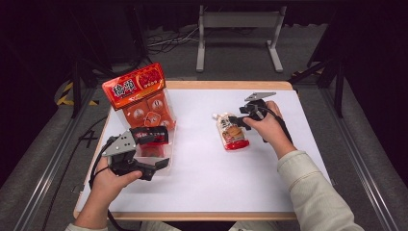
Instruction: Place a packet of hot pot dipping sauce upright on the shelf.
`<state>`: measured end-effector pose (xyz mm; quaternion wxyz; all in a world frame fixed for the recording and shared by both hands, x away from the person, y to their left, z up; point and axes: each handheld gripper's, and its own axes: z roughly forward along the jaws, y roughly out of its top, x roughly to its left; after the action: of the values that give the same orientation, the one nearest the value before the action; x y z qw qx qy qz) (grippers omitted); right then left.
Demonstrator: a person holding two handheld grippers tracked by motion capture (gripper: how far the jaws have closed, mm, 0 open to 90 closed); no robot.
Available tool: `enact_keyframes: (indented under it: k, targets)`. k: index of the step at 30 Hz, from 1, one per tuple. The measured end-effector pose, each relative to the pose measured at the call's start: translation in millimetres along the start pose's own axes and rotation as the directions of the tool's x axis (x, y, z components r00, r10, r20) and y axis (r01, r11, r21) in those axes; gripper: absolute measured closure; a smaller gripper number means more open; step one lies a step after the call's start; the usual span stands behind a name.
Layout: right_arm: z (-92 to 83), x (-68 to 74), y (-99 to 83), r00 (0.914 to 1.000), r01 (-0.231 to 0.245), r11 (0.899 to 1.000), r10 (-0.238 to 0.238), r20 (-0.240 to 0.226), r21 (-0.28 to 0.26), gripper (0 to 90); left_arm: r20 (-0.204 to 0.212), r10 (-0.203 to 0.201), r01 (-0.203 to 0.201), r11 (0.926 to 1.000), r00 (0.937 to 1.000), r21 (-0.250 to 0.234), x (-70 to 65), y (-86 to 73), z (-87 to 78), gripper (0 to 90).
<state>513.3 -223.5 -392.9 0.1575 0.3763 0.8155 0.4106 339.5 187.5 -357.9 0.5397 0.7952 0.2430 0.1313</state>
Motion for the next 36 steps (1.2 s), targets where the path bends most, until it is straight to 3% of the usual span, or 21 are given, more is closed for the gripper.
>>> enact_keyframes:
  k: [3,14,21,29,32,36]
  targets:
    - [12.5,-7.3,0.0,0.9992,0.021,0.999,-0.022,0.033,0.034,39.4,-0.004,0.0,0.0,1.0,1.0,0.008,0.8,-2.3,0.1,7.4]
    - [39.6,-19.5,-9.3,0.9981,-0.051,0.997,0.049,0.037,0.061,40.9,0.002,0.0,0.0,1.0,1.0,-0.006,2.3,-4.9,-0.8,7.6]
    - [47.0,-21.4,-10.3,0.9978,-0.064,0.994,0.062,0.026,0.092,40.1,0.003,-0.001,0.001,1.0,1.0,-0.001,1.8,-6.3,0.1,7.6]
    - [54.9,-17.9,-9.4,0.999,-0.041,0.991,0.039,0.022,0.127,38.5,-0.002,-0.005,0.005,1.0,1.0,-0.003,2.1,-6.9,-1.3,7.7]
    - [55.8,-19.3,-11.1,0.9984,-0.056,0.99,0.055,0.012,0.127,39.8,0.0,-0.004,0.004,1.0,1.0,-0.005,2.6,-6.9,-1.4,7.6]
    - [55.6,-19.2,-11.0,0.9991,-0.042,0.991,0.04,0.016,0.131,45.2,0.0,-0.007,0.007,1.0,1.0,-0.001,4.1,-7.3,-0.6,7.6]
